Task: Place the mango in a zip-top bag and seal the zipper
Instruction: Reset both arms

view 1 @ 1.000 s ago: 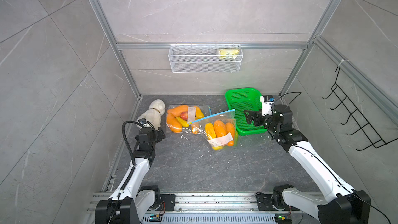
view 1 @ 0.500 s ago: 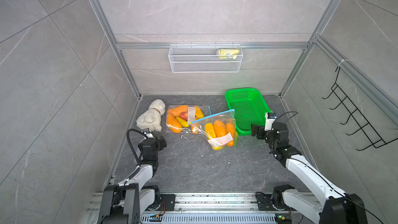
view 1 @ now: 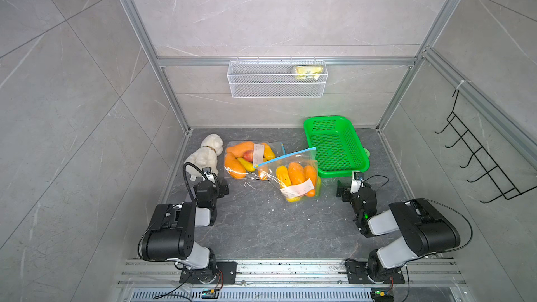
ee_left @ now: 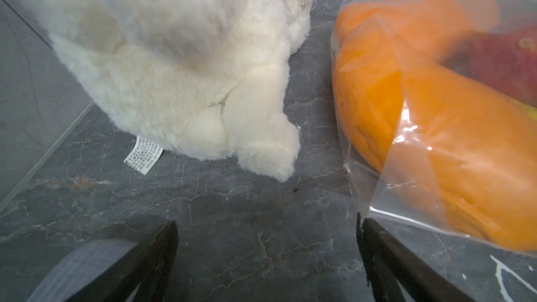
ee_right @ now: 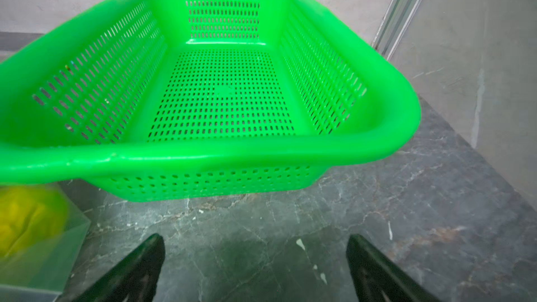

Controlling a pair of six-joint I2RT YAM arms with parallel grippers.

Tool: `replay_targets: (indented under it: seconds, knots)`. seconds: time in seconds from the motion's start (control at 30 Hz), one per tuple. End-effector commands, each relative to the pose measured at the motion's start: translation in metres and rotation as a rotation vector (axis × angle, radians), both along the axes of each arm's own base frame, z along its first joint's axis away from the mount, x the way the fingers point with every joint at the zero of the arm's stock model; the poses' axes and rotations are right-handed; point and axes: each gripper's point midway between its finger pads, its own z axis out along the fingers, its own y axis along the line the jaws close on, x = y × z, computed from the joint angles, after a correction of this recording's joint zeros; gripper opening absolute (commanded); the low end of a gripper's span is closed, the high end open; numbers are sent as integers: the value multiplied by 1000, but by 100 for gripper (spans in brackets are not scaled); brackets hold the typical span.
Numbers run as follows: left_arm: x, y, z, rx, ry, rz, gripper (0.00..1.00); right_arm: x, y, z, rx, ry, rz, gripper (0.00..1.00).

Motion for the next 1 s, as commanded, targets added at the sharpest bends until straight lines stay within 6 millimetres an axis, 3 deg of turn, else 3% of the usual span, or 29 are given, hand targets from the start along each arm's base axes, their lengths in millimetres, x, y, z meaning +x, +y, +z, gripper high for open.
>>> replay_targets:
  seconds: [0.0,0.03,0.17,0.97]
  knots:
    - [16,4,24,10,-66,-6,100,24,-3,16,-9,18,-34,100]
    - [16,4,24,12,-71,-4,100,33,-3,22,1,8,-34,100]
    - [15,5,25,15,-74,-3,100,30,-12,21,4,-7,-70,100]
    - [16,4,24,15,-70,-4,100,30,-12,21,5,-2,-71,100]
